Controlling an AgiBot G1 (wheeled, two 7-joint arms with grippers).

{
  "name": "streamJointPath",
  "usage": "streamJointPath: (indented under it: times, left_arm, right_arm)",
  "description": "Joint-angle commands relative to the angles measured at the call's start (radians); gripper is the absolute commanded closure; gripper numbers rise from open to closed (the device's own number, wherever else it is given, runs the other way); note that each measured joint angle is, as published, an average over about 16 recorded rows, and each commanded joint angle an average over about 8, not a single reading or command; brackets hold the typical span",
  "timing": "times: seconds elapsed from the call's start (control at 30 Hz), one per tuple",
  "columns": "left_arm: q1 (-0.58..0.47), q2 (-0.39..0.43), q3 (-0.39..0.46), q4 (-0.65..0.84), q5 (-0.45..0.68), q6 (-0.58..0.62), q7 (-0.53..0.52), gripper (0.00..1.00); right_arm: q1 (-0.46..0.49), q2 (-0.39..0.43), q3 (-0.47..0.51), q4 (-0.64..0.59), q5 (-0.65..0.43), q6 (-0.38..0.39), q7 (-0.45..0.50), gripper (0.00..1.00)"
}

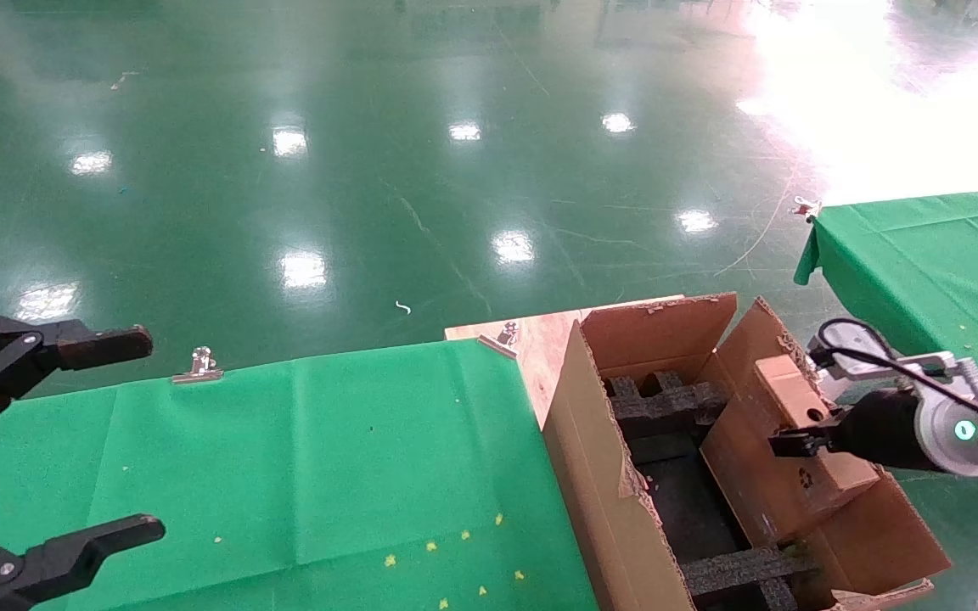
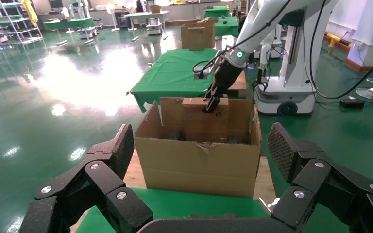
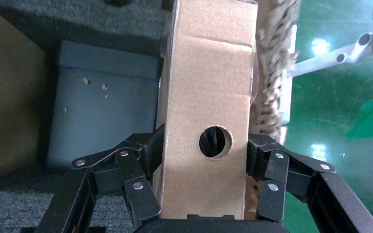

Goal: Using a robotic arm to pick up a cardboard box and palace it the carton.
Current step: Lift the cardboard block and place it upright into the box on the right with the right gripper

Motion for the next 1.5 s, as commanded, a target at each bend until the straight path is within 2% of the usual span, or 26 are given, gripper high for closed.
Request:
streamJointPath:
  times: [0.03,0.5,0.93,1.5]
  left_arm:
    - [0.0,0.0,0.0,0.0,0.0,0.0,0.0,0.0]
    - [0.0,0.0,0.0,0.0,0.0,0.0,0.0,0.0]
    - [0.0,0.0,0.001,0.0,0.0,0.0,0.0,0.0]
    - [0.0,0.0,0.001,0.0,-0.001,0.0,0.0,0.0]
  right_arm:
    - [-0.015,-0.006,-0.007,-0.001,-0.012,0.016,0.018,1.0]
    - [-0.091,-0.048,-0.034,-0.023,-0.087,0.08,0.126,1.0]
    - [-0.071,-0.047,-0.019,-0.027,-0.162,0.077,0.178,1.0]
    - [-0.147,-0.095,-0.046,-0.059,-0.174,0.116,0.22,1.0]
